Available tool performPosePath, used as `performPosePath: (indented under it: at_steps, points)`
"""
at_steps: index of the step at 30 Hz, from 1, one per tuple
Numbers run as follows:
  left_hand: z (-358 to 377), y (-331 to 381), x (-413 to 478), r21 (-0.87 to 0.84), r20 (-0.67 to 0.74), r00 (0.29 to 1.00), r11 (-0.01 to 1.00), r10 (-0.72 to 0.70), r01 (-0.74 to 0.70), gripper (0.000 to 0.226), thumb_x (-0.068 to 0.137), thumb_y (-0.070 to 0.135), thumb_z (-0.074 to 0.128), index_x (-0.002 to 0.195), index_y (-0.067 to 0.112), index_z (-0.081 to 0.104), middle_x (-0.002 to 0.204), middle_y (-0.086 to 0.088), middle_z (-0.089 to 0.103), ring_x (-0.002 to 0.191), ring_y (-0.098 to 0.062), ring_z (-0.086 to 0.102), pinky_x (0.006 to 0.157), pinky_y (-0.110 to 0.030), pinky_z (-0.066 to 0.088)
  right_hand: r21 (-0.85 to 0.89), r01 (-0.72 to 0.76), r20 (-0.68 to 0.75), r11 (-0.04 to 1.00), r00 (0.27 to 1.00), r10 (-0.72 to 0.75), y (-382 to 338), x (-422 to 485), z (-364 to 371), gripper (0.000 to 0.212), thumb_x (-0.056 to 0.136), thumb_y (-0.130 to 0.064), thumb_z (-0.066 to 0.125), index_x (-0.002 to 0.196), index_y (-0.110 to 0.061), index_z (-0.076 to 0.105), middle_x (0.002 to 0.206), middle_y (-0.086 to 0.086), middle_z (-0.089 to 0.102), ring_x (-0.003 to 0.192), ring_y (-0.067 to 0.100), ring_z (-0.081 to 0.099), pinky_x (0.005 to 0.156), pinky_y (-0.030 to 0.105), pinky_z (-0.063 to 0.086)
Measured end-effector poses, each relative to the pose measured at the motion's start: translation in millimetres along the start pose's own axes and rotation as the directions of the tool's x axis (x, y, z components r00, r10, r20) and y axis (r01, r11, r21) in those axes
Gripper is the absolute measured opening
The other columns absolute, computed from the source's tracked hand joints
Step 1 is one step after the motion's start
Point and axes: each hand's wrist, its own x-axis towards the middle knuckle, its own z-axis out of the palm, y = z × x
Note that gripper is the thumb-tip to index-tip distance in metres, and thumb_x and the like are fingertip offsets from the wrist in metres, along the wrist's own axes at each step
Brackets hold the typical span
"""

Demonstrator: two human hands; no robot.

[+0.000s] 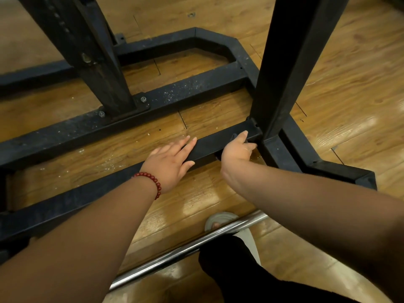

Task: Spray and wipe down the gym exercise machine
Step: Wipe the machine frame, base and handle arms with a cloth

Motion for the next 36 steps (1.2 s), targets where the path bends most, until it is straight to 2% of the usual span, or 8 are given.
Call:
performPosePath:
  at_steps: [4,8,15,20,24,28,32,36]
  points:
    - [-3,5,0,0.046,-0.038,0.999,0.999,0.010,-0.009,0.060,0.102,0.050,0.020,0.155,0.031,-0.001,0.157,0.006,0.025,0.139,-0.016,0.032,0.114,-0.035,0.025,-0.194,0.015,0.078,0.981,0.997,0.000,-7,6,-11,0.065,0.105,-0.044,0.027,0.152,0.001,0.015,0.153,0.018,0.032,0.140,0.036,0.032,0.113,0.039,0.021]
    - [-9,-1,6,0.121,-0.052,0.997,0.991,0.060,-0.053,0.061,0.100,0.053,0.024,0.155,0.030,0.009,0.150,0.007,0.038,0.137,-0.014,0.032,0.112,-0.034,0.020,-0.235,-0.026,0.065,0.972,0.997,0.042,-14,11,-11,0.065,0.105,-0.045,0.027,0.150,0.001,0.017,0.152,0.020,0.033,0.139,0.037,0.034,0.113,0.042,0.022]
    - [-8,-4,13,-0.002,-0.004,0.997,0.997,0.075,-0.075,0.059,0.102,0.049,0.024,0.155,0.031,0.007,0.159,0.009,0.021,0.144,-0.016,0.019,0.116,-0.040,0.018,0.151,0.113,-0.142,0.982,0.986,-0.091,5,0,11,0.058,0.105,-0.035,0.037,0.150,-0.001,0.026,0.149,0.019,0.039,0.136,0.031,0.039,0.109,0.031,0.025]
    - [-13,-4,18,-0.107,0.055,0.998,0.994,0.000,0.006,0.051,0.104,0.042,0.026,0.154,0.032,0.018,0.148,0.001,0.044,0.134,-0.022,0.037,0.109,-0.040,0.030,0.192,0.127,-0.137,0.973,0.985,-0.102,6,-6,10,0.058,0.105,-0.032,0.038,0.151,0.001,0.023,0.153,0.020,0.033,0.142,0.029,0.032,0.112,0.027,0.021]
    - [-17,-2,18,-0.109,0.082,0.996,0.994,-0.016,0.025,0.051,0.103,0.043,0.028,0.152,0.034,0.020,0.146,0.003,0.045,0.131,-0.019,0.039,0.107,-0.036,0.030,0.194,0.117,-0.109,0.974,0.989,-0.097,7,-9,8,0.059,0.105,-0.034,0.036,0.153,-0.003,0.020,0.155,0.015,0.030,0.142,0.025,0.031,0.108,0.023,0.022]
    - [-16,-4,20,-0.119,0.067,0.997,0.993,0.028,-0.020,0.050,0.103,0.042,0.028,0.152,0.033,0.021,0.148,0.006,0.042,0.133,-0.016,0.037,0.107,-0.035,0.030,0.285,0.085,-0.155,0.955,0.987,-0.041,6,-7,18,0.061,0.104,-0.038,0.036,0.155,-0.008,0.017,0.158,0.012,0.025,0.144,0.024,0.028,0.113,0.028,0.022]
    - [-11,-11,23,-0.143,0.044,0.997,0.988,0.066,-0.059,0.049,0.103,0.042,0.027,0.151,0.036,0.021,0.148,0.010,0.041,0.133,-0.012,0.036,0.106,-0.033,0.032,0.384,0.061,-0.121,0.921,0.993,-0.015,20,-12,29,0.062,0.105,-0.042,0.031,0.157,-0.017,0.009,0.163,0.003,0.014,0.148,0.017,0.018,0.110,0.018,0.013]
    - [-6,-16,24,-0.178,0.017,0.995,0.980,0.096,-0.091,0.050,0.102,0.045,0.026,0.151,0.037,0.020,0.149,0.011,0.040,0.135,-0.011,0.037,0.108,-0.032,0.034,0.543,-0.010,-0.060,0.840,0.997,0.051,32,4,29,0.065,0.098,-0.060,0.027,0.155,-0.029,0.019,0.161,-0.003,0.023,0.147,0.019,0.023,0.121,0.040,0.017]
